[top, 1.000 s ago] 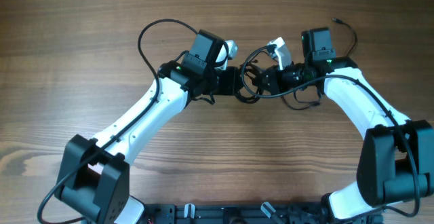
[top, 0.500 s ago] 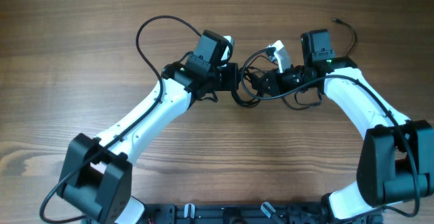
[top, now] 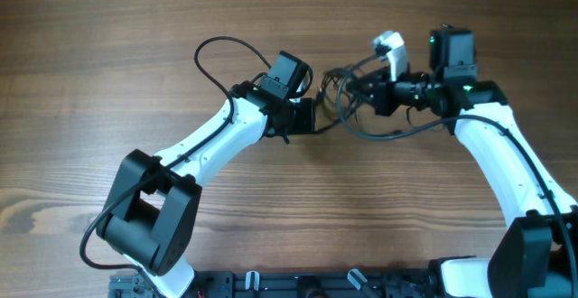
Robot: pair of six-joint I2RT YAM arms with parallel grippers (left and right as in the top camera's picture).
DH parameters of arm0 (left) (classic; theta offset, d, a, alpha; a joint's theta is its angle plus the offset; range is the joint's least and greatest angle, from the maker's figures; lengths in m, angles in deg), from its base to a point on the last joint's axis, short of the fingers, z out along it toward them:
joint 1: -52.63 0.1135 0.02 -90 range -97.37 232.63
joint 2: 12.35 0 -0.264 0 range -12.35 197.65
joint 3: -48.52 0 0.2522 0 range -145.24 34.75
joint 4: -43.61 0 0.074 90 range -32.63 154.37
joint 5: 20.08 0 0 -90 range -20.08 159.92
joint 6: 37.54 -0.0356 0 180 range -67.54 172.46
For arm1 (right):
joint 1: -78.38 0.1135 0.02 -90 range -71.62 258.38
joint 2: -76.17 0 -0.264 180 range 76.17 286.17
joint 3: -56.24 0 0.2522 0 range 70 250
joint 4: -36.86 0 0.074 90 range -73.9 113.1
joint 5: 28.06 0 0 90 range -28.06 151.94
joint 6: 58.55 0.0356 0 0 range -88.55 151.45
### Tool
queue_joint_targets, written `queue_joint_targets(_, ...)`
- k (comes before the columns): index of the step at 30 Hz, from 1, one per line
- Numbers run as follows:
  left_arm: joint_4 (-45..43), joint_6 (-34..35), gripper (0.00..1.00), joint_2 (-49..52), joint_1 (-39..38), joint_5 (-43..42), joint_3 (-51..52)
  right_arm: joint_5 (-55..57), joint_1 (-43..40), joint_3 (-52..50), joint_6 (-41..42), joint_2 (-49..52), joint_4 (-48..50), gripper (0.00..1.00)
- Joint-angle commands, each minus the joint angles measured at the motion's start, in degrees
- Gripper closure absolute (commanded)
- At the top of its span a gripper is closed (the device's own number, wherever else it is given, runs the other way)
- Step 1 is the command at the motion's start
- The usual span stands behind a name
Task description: Untangle cables
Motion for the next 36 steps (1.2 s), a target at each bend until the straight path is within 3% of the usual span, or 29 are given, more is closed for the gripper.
queue_joint_targets(1, 1.40, -0.02, 0.86, 0.68, -0.22, 0.44, -0.46, 3.63, -0.98, 0.37, 9.64, -1.38, 2.10, 0.95)
queue_joint_targets(5, 2.32, -0.09, 0.83, 0.17, 0.59, -1.40, -0.50, 4.61, -0.98, 0.35, 9.27, -1.38, 1.99, 0.96)
queue_joint_targets(8, 1.66, -0.07, 0.56, -5.38, 6.19, -1.40, -0.59, 4.57, -0.98, 0.35, 9.51, -1.38, -1.27, 0.96)
queue_joint_targets(10, -0.20, -0.94, 0.46, -9.94, 9.77, -2.49, -0.59, 1.99, -0.92, 0.35, 9.44, -1.36, -4.28, 0.96)
queue_joint_targets(13, -5.70, -11.98, 0.32, -11.52, 9.79, -16.96, -0.57, -6.69, -0.81, 0.35, 9.22, -1.31, -3.37, 0.96)
queue_joint_targets(20, -10.23, -15.15, 0.26, -11.26, 3.87, -17.97, -0.57, -15.98, -0.66, 0.35, 7.67, -1.31, -2.86, 0.96)
queue_joint_targets(22, -10.19, -15.08, 0.36, -10.54, 3.39, -15.74, -0.57, -21.94, -0.63, 0.35, 5.05, -1.31, -2.64, 0.95)
queue_joint_targets(25, -10.16, -14.86, 0.89, -8.79, 3.39, -15.76, -0.57, -21.55, -0.61, 0.35, 4.79, -1.31, -2.64, 0.96)
queue_joint_targets(26, -10.16, -14.86, 0.96, -8.59, 3.45, -15.74, -0.57, -19.45, -0.61, 0.35, 4.85, -1.31, -2.64, 0.96)
queue_joint_targets(28, -10.19, -14.82, 0.96, -8.57, 3.52, -15.63, -0.57, -10.97, -0.63, 0.35, 6.54, -1.31, -3.37, 0.96)
queue_joint_targets(30, -9.97, -10.12, 0.96, -8.57, 3.50, -10.38, -0.57, -4.24, -0.90, 0.35, 10.25, -1.31, -3.48, 0.92)
queue_joint_targets(31, -10.05, -5.09, 0.96, -8.57, 3.50, -4.68, -0.57, -0.52, -1.40, 0.35, 12.13, -1.31, -3.48, 0.76)
queue_joint_targets(33, -10.47, 4.17, 0.96, -8.57, 3.50, 1.88, -0.57, 1.70, -2.67, 0.35, 14.08, -1.33, -3.50, 0.32)
queue_joint_targets(34, -10.88, 8.72, 0.96, -8.57, 3.50, 3.72, -0.57, 3.39, -3.04, 0.35, 15.67, -1.33, -3.52, 0.20)
queue_joint_targets(36, -12.46, 14.62, 0.96, -8.57, 3.50, 4.04, -0.57, 4.98, -2.99, 0.35, 17.40, -1.33, -4.02, 0.16)
